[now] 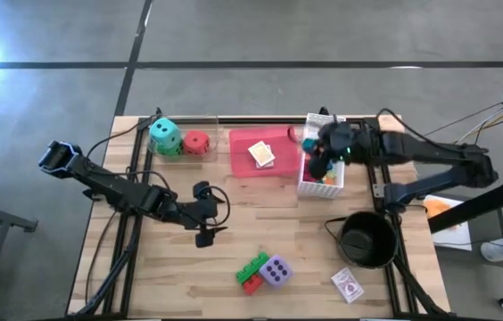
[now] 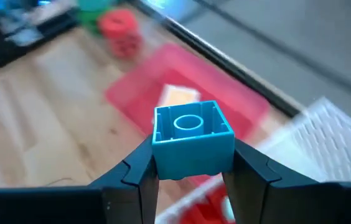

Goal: Pick & Place Toys
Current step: Put the small blue game piece into the white bin

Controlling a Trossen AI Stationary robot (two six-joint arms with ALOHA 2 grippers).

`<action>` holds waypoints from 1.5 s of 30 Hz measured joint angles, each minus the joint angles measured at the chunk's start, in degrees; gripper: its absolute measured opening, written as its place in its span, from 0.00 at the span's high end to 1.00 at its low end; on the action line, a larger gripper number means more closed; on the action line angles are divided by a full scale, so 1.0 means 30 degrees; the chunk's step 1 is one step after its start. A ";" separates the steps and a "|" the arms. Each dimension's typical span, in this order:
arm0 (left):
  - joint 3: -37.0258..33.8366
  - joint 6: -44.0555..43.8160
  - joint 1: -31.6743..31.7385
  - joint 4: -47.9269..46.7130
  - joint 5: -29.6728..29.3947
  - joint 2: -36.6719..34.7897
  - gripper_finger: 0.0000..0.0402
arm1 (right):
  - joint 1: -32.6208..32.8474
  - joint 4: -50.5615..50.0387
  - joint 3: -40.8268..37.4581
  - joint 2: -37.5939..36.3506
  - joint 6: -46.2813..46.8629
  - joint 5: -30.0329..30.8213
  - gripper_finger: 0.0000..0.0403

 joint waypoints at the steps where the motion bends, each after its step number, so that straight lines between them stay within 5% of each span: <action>1: 0.0000 0.0000 0.0000 -0.0004 0.0003 0.0000 0.04 | -0.0843 -0.0327 -0.0134 -0.0081 0.0528 -0.0545 0.68; 5: 0.0000 -0.0007 0.0000 0.0001 0.0000 -0.0007 0.04 | -0.3869 -0.2056 -0.0339 0.0238 0.1290 -0.2677 0.68; 14: 0.0007 -0.0023 0.0000 -0.0001 0.0007 -0.0015 0.04 | -0.7684 -0.3503 -0.0281 0.2453 -0.0301 -0.4105 0.68; 30: -0.0202 -0.0063 -0.0015 -0.0226 0.0007 -0.0029 0.04 | -0.9286 -0.3676 -0.0332 0.8372 -0.4178 -0.5975 0.68; 45: -0.0481 -0.0073 -0.0007 -0.0087 0.0015 -0.0029 0.04 | -0.9813 -0.3729 -0.0361 1.0368 -0.6348 -0.6465 0.68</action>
